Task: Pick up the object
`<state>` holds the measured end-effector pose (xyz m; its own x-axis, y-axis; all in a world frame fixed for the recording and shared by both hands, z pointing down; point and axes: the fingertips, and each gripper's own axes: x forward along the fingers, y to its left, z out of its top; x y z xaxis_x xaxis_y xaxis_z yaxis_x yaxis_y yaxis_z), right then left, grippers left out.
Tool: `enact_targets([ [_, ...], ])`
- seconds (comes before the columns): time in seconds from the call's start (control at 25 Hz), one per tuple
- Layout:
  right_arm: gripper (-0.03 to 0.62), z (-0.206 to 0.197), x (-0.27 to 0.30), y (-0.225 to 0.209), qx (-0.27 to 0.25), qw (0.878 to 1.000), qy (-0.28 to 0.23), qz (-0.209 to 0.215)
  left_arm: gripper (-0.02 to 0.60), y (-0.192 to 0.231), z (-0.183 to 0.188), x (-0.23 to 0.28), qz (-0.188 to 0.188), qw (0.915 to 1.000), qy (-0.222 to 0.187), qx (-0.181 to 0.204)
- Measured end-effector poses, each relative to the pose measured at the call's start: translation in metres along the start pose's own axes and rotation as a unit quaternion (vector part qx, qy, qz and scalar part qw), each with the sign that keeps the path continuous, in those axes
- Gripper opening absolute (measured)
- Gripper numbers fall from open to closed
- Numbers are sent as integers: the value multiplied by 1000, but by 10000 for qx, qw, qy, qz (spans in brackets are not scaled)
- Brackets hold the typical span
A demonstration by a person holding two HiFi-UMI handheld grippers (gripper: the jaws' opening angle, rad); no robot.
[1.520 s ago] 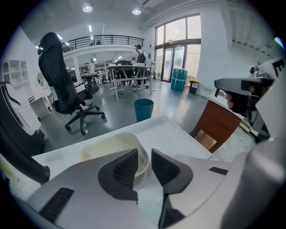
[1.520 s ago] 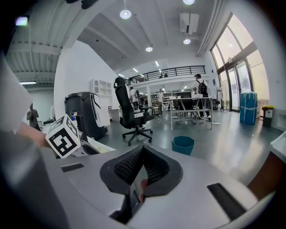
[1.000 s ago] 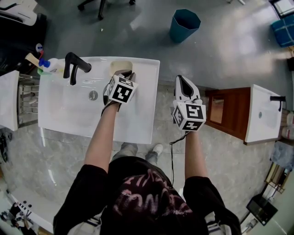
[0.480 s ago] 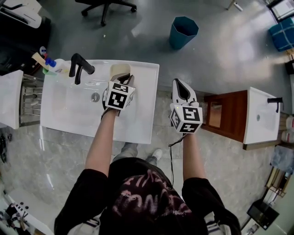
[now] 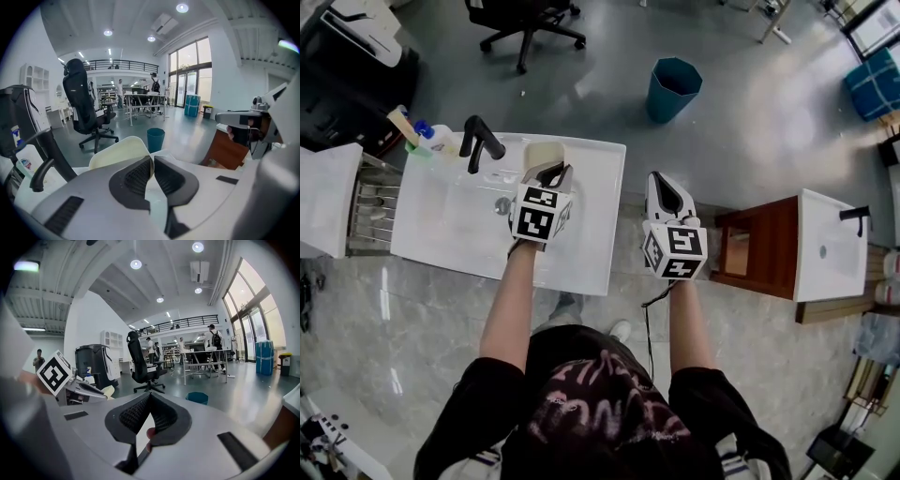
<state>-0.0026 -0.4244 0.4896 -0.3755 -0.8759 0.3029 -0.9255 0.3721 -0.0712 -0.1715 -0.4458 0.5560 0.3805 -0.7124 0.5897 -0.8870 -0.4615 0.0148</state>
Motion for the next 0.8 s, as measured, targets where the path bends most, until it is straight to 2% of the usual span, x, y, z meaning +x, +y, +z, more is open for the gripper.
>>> enact_targets([
  [0.52,14,42,-44,17,-47,9986,-508,119,38,-16,51,-92,558,9939,-919,240],
  [0.8,14,58,-77,26,-189,9973,-692,186,38,-33,64,-137,689,9882,-1363,148],
])
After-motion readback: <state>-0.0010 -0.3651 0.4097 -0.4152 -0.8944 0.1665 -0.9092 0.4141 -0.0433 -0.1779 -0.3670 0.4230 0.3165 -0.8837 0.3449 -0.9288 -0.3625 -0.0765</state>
